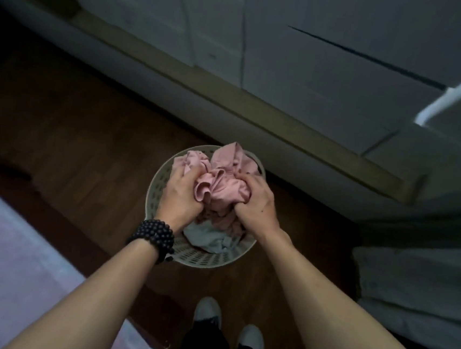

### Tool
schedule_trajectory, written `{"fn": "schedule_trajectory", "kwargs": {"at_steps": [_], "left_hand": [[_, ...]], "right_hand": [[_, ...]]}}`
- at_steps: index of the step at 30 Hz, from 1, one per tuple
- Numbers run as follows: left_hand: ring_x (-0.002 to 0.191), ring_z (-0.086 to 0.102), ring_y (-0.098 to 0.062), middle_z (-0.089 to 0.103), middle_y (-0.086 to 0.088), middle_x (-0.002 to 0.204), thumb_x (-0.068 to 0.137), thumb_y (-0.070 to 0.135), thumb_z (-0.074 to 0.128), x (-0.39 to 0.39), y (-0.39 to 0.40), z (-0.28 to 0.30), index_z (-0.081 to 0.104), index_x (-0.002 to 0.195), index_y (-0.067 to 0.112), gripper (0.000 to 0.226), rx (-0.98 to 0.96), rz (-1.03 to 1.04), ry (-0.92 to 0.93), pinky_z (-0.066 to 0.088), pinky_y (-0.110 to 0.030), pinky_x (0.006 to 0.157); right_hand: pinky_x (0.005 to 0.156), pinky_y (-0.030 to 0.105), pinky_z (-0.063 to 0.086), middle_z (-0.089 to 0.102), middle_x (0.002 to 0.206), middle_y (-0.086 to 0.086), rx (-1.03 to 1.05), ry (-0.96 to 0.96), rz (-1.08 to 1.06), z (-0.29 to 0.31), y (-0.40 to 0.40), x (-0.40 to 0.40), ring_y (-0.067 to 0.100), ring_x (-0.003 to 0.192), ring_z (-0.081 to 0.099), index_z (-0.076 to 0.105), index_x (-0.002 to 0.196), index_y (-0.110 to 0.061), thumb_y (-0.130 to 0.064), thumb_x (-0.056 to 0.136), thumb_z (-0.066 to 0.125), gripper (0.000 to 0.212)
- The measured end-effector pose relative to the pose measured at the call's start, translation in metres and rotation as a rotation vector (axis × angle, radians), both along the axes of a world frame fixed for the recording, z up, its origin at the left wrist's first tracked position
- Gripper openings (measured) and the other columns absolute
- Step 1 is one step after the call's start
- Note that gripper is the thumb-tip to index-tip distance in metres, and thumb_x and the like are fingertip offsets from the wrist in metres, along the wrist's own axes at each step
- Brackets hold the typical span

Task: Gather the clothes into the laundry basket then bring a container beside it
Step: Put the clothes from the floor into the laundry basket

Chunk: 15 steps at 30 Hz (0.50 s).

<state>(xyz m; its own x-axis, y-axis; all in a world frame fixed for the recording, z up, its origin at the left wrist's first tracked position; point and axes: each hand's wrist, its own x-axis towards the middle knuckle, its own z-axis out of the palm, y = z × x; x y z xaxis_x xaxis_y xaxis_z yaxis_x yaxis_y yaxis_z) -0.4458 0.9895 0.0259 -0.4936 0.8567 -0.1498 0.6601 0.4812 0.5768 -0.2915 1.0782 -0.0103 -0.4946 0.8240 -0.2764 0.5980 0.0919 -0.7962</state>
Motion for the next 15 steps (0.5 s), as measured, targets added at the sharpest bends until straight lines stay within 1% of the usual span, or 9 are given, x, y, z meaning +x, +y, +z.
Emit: {"fn": "schedule_trajectory", "kwargs": {"at_steps": [2, 4, 5, 7, 8, 9, 11, 13, 15], "left_hand": [[0.136, 0.044, -0.030, 0.045, -0.009, 0.144, 0.080, 0.022, 0.073, -0.017, -0.012, -0.014, 0.054, 0.139, 0.025, 0.062, -0.176, -0.036, -0.063, 0.040, -0.034, 0.111], [0.145, 0.034, -0.029, 0.037, -0.008, 0.155, 0.081, 0.028, 0.075, -0.029, -0.025, -0.032, 0.043, 0.150, 0.028, 0.076, -0.287, -0.059, -0.113, 0.033, -0.036, 0.116], [0.148, 0.032, -0.028, 0.037, -0.007, 0.158, 0.082, 0.027, 0.074, -0.034, -0.033, -0.044, 0.042, 0.151, 0.027, 0.076, -0.293, -0.045, -0.151, 0.031, -0.037, 0.117], [0.142, 0.042, -0.025, 0.048, -0.006, 0.151, 0.084, 0.023, 0.070, -0.037, -0.047, -0.068, 0.049, 0.146, 0.022, 0.066, -0.275, 0.006, -0.208, 0.035, -0.034, 0.113], [0.134, 0.050, -0.024, 0.055, -0.006, 0.143, 0.085, 0.024, 0.069, -0.036, -0.055, -0.082, 0.054, 0.141, 0.021, 0.059, -0.280, 0.056, -0.261, 0.040, -0.032, 0.107], [0.125, 0.057, -0.023, 0.061, -0.005, 0.132, 0.085, 0.027, 0.069, -0.032, -0.061, -0.097, 0.058, 0.133, 0.020, 0.049, -0.301, 0.124, -0.338, 0.046, -0.030, 0.098], [0.100, 0.070, -0.022, 0.071, -0.004, 0.107, 0.085, 0.035, 0.070, -0.017, -0.074, -0.124, 0.065, 0.107, 0.020, 0.027, -0.382, 0.309, -0.540, 0.058, -0.032, 0.079], [0.068, 0.075, -0.021, 0.074, -0.010, 0.083, 0.085, 0.043, 0.069, 0.005, -0.089, -0.158, 0.063, 0.089, 0.013, 0.031, -0.519, 0.517, -0.743, 0.064, -0.038, 0.062], [0.056, 0.071, -0.023, 0.072, -0.013, 0.079, 0.087, 0.044, 0.067, 0.029, -0.103, -0.189, 0.064, 0.099, 0.005, 0.041, -0.676, 0.679, -0.901, 0.064, -0.038, 0.057]], "right_hand": [[0.119, 0.037, 0.029, 0.041, 0.153, 0.005, -0.075, -0.142, 0.158, -0.008, -0.005, -0.014, 0.024, 0.145, 0.034, 0.043, 0.148, -0.025, -0.024, 0.074, 0.059, 0.076], [0.122, 0.046, 0.023, 0.029, 0.161, 0.002, -0.142, -0.242, 0.239, -0.020, -0.010, -0.021, 0.023, 0.151, 0.023, 0.032, 0.153, -0.032, -0.041, 0.074, 0.058, 0.083], [0.122, 0.046, 0.023, 0.030, 0.160, 0.000, -0.160, -0.266, 0.245, -0.028, -0.014, -0.027, 0.022, 0.150, 0.024, 0.033, 0.152, -0.032, -0.043, 0.075, 0.059, 0.082], [0.117, 0.031, 0.027, 0.041, 0.154, -0.001, -0.170, -0.302, 0.245, -0.043, -0.021, -0.033, 0.019, 0.145, 0.034, 0.042, 0.148, -0.029, -0.034, 0.079, 0.064, 0.072], [0.109, 0.023, 0.029, 0.048, 0.148, 0.001, -0.168, -0.327, 0.266, -0.053, -0.026, -0.035, 0.019, 0.139, 0.042, 0.048, 0.143, -0.026, -0.029, 0.080, 0.064, 0.065], [0.102, 0.020, 0.032, 0.054, 0.142, 0.003, -0.165, -0.355, 0.281, -0.063, -0.032, -0.035, 0.020, 0.133, 0.048, 0.054, 0.139, -0.022, -0.025, 0.082, 0.063, 0.058], [0.097, 0.024, 0.042, 0.064, 0.130, 0.006, -0.223, -0.416, 0.265, -0.084, -0.047, -0.033, 0.022, 0.122, 0.058, 0.061, 0.132, -0.016, -0.025, 0.084, 0.061, 0.049], [0.089, 0.027, 0.047, 0.071, 0.117, 0.009, -0.342, -0.480, 0.208, -0.118, -0.067, -0.029, 0.026, 0.111, 0.065, 0.069, 0.117, -0.012, -0.029, 0.085, 0.060, 0.037], [0.086, 0.031, 0.050, 0.074, 0.109, 0.016, -0.446, -0.563, 0.149, -0.152, -0.086, -0.021, 0.032, 0.109, 0.067, 0.072, 0.106, -0.005, -0.033, 0.087, 0.058, 0.037]]}}
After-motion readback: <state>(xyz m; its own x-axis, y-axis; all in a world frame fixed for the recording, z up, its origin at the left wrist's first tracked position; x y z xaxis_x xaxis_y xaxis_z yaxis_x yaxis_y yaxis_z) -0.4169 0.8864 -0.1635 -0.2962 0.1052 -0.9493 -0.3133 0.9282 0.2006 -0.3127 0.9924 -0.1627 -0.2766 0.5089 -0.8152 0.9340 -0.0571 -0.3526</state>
